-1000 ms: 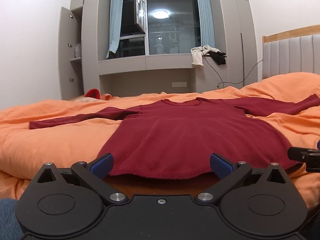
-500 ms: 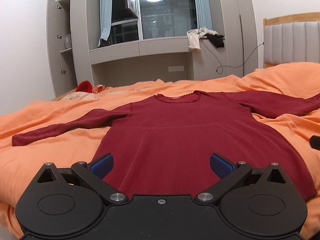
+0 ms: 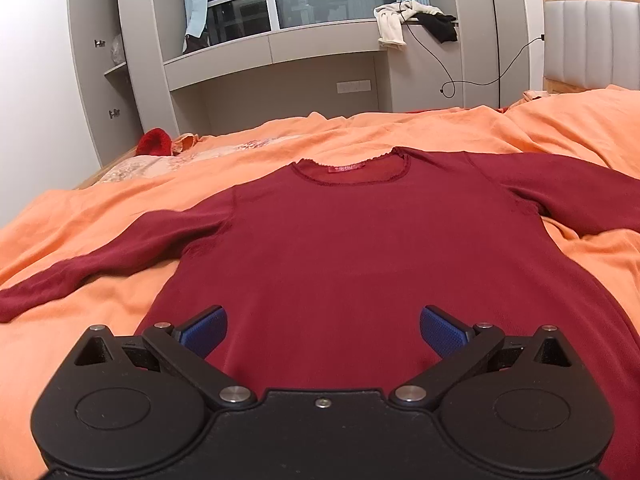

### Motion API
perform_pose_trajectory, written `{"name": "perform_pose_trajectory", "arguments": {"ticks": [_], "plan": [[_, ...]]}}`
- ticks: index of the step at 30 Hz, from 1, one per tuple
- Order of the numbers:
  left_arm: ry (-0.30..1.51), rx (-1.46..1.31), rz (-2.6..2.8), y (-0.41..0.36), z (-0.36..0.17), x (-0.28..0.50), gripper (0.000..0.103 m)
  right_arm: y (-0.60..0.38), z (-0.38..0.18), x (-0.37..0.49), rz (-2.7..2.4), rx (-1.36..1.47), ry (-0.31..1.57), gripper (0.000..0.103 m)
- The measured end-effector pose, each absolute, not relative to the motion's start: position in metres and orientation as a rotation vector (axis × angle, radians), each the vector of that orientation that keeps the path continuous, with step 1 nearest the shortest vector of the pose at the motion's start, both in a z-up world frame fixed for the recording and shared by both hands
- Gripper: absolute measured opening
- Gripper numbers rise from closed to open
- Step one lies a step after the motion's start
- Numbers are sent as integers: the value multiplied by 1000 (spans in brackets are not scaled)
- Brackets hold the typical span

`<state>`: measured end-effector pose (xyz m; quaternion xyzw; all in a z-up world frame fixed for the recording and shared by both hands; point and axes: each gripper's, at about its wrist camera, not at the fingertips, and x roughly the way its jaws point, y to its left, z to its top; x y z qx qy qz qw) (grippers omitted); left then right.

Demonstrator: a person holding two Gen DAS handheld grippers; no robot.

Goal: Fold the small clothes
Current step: 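Grasp the cuff of the red shirt's sleeve with the right gripper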

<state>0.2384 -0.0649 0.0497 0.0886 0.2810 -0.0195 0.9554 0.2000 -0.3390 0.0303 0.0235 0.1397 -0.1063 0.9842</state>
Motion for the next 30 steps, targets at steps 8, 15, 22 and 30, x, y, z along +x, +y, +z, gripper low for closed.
{"name": "perform_pose_trajectory", "arguments": {"ticks": [8, 15, 22, 30], "plan": [[573, 162, -44, -61, 38, 269, 102, -394, 32, 242, -315, 85, 290, 103], [623, 127, -41, -52, 28, 286, 102, -427, 15, 260, -471, 194, 301, 103], [611, 85, -61, -42, 24, 281, 102, -444, -2, 263, -574, 169, 319, 103], [591, 65, -64, -33, 22, 272, 102, -479, -3, 240, -611, 284, 266, 103]]}}
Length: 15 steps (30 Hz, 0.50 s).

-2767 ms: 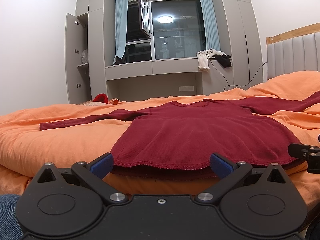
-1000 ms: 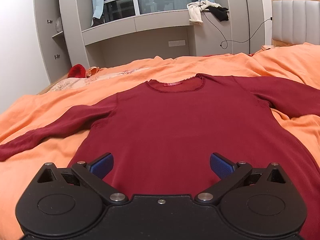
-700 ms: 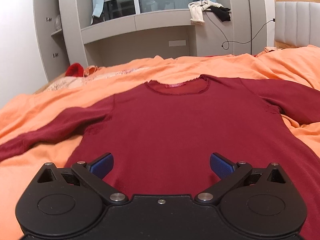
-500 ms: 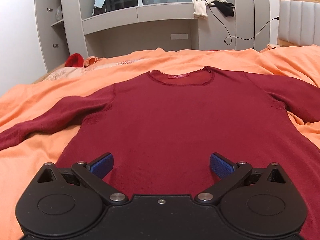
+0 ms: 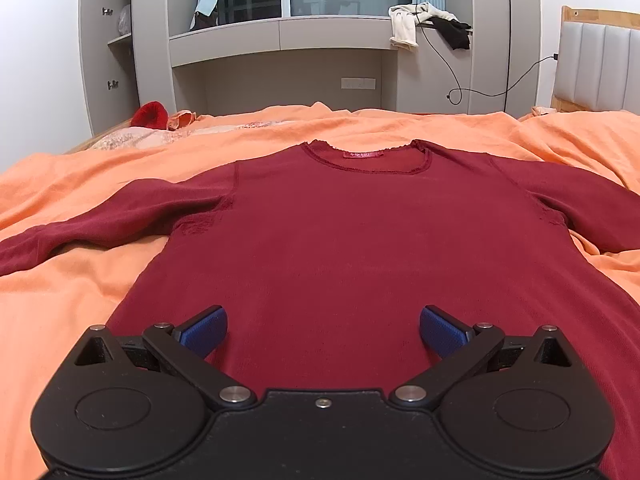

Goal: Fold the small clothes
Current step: 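Grasp the cuff of the red shirt's sleeve with the right gripper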

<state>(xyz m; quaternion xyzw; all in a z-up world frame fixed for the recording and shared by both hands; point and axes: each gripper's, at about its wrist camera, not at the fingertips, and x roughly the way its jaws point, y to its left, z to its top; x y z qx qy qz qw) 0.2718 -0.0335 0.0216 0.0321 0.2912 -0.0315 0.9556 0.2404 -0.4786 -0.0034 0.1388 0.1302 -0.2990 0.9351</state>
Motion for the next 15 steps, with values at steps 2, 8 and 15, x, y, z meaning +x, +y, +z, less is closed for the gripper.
{"name": "perform_pose_trajectory", "arguments": {"ticks": [2, 8, 15], "plan": [[583, 60, -65, -33, 23, 271, 102, -489, -2, 237, -635, 321, 253, 102], [565, 59, -68, -32, 27, 269, 102, -510, 0, 239, -747, 341, 232, 84], [596, 92, -6, -29, 23, 271, 102, -533, -5, 250, -797, 389, 253, 62]]}}
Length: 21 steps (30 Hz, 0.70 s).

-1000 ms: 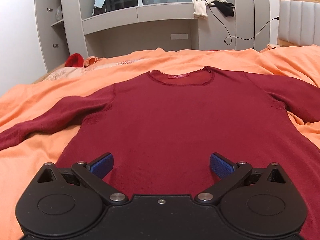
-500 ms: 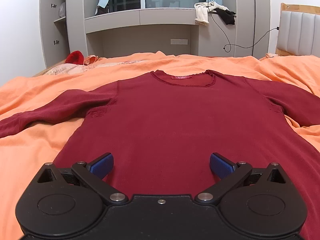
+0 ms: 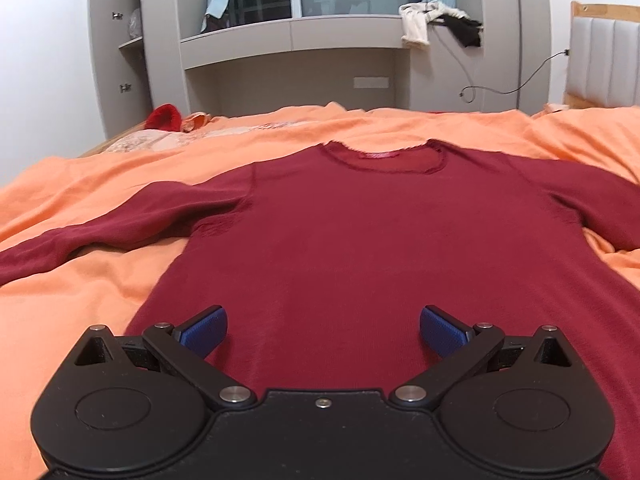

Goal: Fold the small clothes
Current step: 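Grasp the cuff of the red shirt's sleeve with the right gripper, then fold the held sleeve across the shirt body and release with the right gripper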

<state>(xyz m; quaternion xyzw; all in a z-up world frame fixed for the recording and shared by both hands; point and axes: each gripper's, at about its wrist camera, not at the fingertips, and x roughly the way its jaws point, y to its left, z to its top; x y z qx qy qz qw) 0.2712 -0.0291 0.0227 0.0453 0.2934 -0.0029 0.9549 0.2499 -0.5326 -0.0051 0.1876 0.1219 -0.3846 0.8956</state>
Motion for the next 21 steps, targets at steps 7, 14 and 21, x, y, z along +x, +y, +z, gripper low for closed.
{"name": "perform_pose_trajectory", "arguments": {"ticks": [7, 14, 21], "plan": [[601, 66, 20, -19, 26, 269, 102, -533, -9, 248, -746, 446, 216, 12], [595, 46, 18, -13, 33, 266, 102, -500, 11, 251, -669, 330, 148, 10], [588, -7, 47, 5, 41, 267, 102, -435, 65, 281, -491, 152, 105, 10]]}}
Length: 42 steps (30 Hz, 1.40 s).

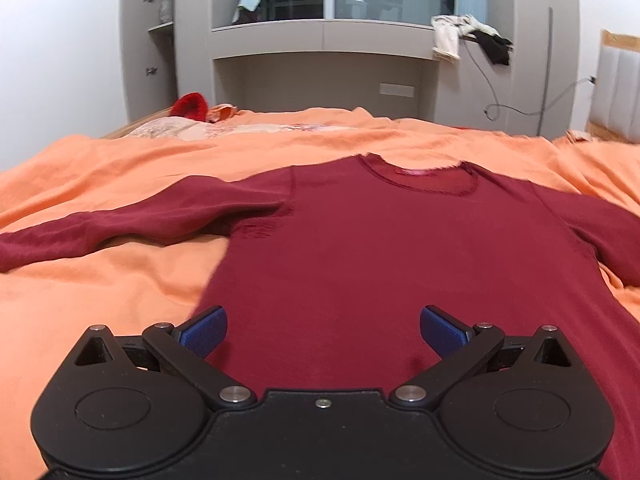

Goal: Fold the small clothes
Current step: 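Fold the held sleeve across the shirt body and release with the right gripper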

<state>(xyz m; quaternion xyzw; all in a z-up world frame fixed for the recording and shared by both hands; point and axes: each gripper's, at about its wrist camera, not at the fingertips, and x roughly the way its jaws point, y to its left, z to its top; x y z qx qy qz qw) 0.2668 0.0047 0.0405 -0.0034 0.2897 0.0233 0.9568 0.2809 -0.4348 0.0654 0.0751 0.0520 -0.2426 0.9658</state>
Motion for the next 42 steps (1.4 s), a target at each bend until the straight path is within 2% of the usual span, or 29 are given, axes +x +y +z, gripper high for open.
{"name": "perform_pose_trajectory", "arguments": {"ticks": [8, 13, 24, 32, 35, 36, 37, 42], "plan": [[539, -97, 132, 43, 60, 267, 102, -321, 118, 313, -220, -12, 74, 10], [503, -149, 188, 68, 71, 267, 102, -253, 129, 320, -39, -68, 67, 10], [463, -314, 277, 116, 86, 263, 102, -103, 61, 308, 338, -313, 231, 10], [467, -361, 260, 121, 84, 264, 102, -71, 16, 288, 455, -429, 379, 12], [472, -355, 242, 117, 83, 265, 102, -76, 10, 271, 517, -444, 402, 30], [474, -354, 237, 115, 82, 265, 102, -79, 5, 260, 531, -450, 405, 44], [478, -353, 229, 113, 81, 266, 102, -85, 5, 254, 543, -455, 408, 54], [508, -331, 169, 101, 74, 271, 102, -133, 6, 231, 538, -421, 391, 80]]}}
